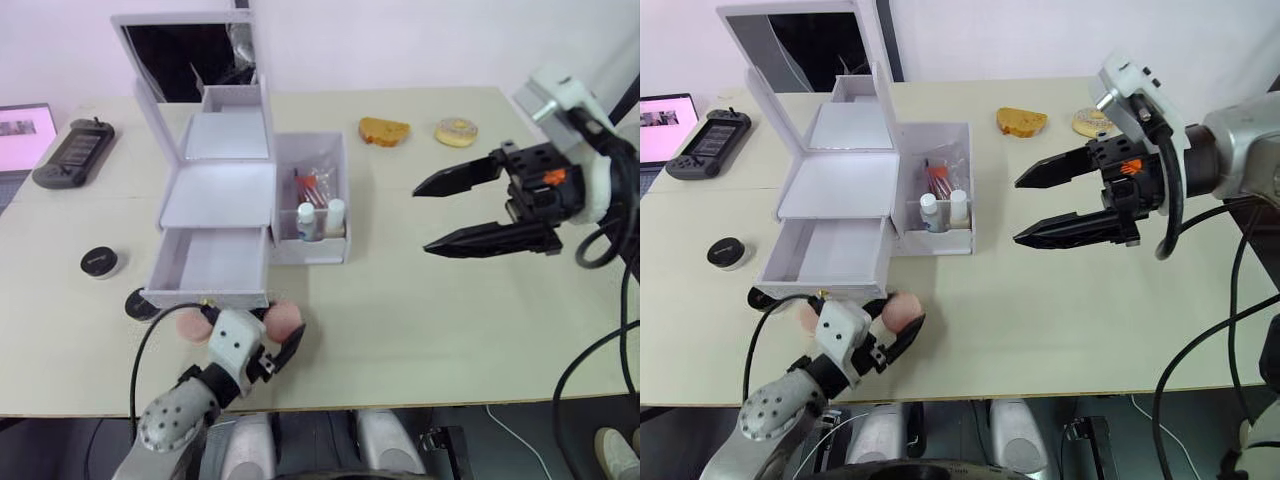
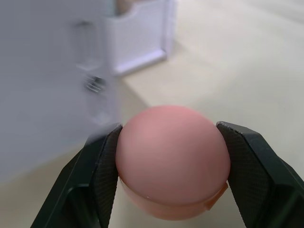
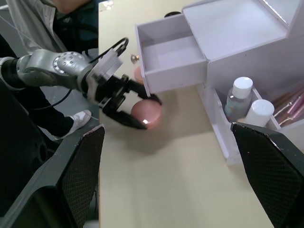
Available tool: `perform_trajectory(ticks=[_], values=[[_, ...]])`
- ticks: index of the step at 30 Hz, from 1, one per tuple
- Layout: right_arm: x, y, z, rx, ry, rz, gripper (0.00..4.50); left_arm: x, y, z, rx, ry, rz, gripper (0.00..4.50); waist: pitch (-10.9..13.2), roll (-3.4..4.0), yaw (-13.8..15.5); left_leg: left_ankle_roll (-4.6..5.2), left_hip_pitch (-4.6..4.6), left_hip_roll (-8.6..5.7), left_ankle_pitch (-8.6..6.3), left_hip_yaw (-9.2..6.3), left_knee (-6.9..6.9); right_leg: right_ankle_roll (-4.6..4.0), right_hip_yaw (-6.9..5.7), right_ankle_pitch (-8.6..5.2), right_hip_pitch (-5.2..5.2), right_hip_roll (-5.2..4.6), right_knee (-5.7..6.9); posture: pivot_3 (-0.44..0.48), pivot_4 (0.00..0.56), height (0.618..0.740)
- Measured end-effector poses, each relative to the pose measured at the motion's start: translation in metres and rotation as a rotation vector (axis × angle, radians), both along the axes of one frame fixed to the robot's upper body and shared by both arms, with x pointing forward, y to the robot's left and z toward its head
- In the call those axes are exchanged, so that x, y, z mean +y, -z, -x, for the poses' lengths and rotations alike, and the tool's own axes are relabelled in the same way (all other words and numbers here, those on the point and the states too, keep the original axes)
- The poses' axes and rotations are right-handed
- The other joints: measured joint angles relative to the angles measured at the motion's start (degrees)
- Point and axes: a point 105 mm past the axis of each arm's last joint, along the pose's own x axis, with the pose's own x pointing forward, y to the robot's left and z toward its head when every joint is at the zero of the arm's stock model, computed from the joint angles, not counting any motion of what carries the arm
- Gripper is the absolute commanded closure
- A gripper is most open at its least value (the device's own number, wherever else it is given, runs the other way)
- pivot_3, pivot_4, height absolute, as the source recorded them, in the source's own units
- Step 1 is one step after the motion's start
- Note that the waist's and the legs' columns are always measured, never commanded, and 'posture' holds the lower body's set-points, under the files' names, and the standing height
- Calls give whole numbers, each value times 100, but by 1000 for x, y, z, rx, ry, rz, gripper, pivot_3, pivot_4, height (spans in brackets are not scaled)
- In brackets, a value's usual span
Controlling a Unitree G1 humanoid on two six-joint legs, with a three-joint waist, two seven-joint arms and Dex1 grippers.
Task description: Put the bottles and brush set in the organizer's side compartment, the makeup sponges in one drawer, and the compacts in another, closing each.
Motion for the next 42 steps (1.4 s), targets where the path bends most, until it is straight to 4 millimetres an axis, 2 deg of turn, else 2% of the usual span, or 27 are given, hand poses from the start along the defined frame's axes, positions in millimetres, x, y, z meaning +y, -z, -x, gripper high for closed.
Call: perform_trajectory(ticks=[4, 8, 10, 15, 19, 22, 27, 32, 34, 37, 40, 42], values=[[4, 2, -3, -2, -22, -6, 0, 6, 4, 27, 43, -25, -36, 1750, 3, -5, -3, 0, 0, 0, 0, 1, 2, -2, 0, -1, -2, -3, -2, 0, 150, 740], [6, 5, -6, 4, -37, -12, 0, 12, 6, 39, 44, -55, -53, 1750, 7, -12, -6, -1, 1, -1, -1, 1, 2, -3, 0, -1, -3, -6, -5, 0, 150, 740], [8, 4, -6, -3, -53, -21, 0, 22, 4, 47, 51, -89, -24, 1750, 16, -29, -19, -2, 0, 0, -1, 4, -1, -3, 0, -1, -7, -8, -8, 0, 150, 740], [11, 7, -11, 3, -87, -28, 0, 55, -13, 65, 36, -137, 70, 1750, 30, -51, -26, -2, -8, 2, -1, 6, -5, -4, 0, -2, -24, -8, -11, 0, 150, 740], [16, 8, -17, -6, -125, -39, 0, 108, -23, 76, 69, -158, 118, 1750, 32, -52, -29, -2, -17, 2, -1, 7, -4, -4, -1, -2, -58, -7, -9, 0, 150, 740], [19, 10, -21, -9, -156, -47, 0, 139, -42, 82, 36, -181, 124, 1750, 39, -66, -31, -2, -25, 1, -1, 13, 0, -4, 0, -2, -58, -11, -14, 0, 150, 740], [23, 14, -27, -5, -190, -61, 0, 149, -63, 89, 0, -96, 91, 1750, 42, -73, -34, -2, -25, 1, -1, 16, -1, -5, 1, -1, -59, -11, -14, 0, 150, 740], [24, 15, -30, -12, -197, -67, 0, 162, -91, 81, -85, -82, 88, 1750, 43, -72, -27, -2, -25, 3, -1, 14, -2, -5, 1, -1, -60, -9, -10, 0, 150, 740], [26, 16, -30, -11, -201, -71, 0, 164, -101, 68, -125, -80, 71, 1750, 42, -73, -9, -2, -24, 3, -1, 11, -1, -5, 0, -1, -59, -7, -5, 0, 150, 740], [28, 15, -30, -19, -198, -77, 0, 161, -114, 37, -162, -67, 17, 1750, 43, -72, 0, -3, -23, 3, 0, 9, 2, -5, -1, 0, -32, -5, 4, 0, 150, 740], [27, 14, -31, -35, -177, -82, 0, 151, -126, 13, -203, -37, -4, 1750, 42, -73, -7, -3, -23, 3, 0, 11, -1, -4, 0, 0, -28, -5, 1, 0, 150, 740], [26, 14, -31, -38, -158, -87, 0, 143, -125, 3, -194, -19, 2, 1750, 42, -72, -22, -2, -22, 3, 0, 15, -4, -2, 1, 1, -30, -4, 2, 0, 150, 740]])
